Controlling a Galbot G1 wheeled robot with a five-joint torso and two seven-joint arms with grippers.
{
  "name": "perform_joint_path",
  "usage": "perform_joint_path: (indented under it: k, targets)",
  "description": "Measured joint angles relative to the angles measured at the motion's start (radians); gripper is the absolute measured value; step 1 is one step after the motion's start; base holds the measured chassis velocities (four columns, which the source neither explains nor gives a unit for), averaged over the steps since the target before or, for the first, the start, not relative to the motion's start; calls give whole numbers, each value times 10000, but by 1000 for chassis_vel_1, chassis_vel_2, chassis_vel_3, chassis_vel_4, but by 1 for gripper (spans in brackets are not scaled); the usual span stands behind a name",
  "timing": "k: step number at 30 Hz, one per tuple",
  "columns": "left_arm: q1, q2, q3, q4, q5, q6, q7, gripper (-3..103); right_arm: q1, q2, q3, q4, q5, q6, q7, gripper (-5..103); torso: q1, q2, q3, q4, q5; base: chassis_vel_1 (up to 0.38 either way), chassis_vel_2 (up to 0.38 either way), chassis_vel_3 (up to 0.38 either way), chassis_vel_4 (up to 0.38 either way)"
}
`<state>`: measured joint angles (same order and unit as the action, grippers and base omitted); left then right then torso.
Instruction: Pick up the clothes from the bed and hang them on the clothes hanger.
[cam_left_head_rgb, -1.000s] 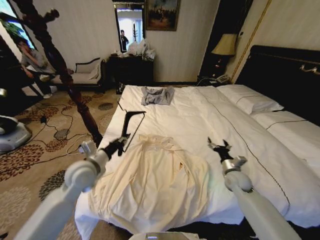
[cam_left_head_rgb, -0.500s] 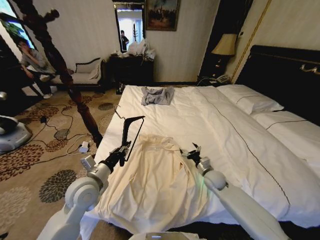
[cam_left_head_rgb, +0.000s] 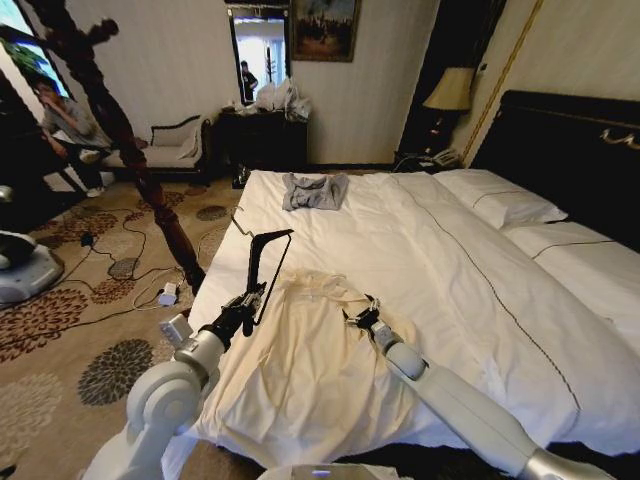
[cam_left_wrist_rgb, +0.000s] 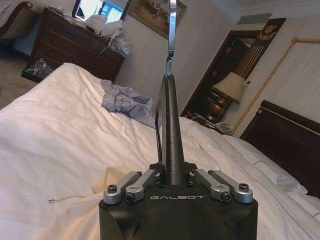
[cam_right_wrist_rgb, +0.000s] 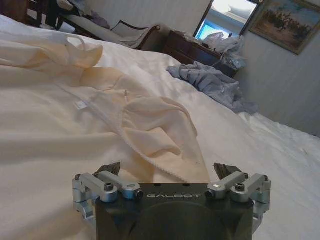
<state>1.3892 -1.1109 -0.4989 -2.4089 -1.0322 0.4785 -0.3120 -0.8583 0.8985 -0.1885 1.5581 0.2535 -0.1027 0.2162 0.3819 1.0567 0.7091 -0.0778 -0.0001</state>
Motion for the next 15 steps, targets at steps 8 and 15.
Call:
perform_joint_path:
  k: [8, 15]
  targets:
    - [364, -62, -69, -276, 212, 29, -79, 19, 339, 161, -225, -422, -40, -421, 493, 89, 0, -2, 1, 2, 1, 0, 0, 0, 0]
    - [632, -126, -140, -487, 351, 28, -150, 19, 254, 246, -53, -592, -88, -325, 557, 61, 0, -2, 0, -1, 2, 0, 0, 0, 0]
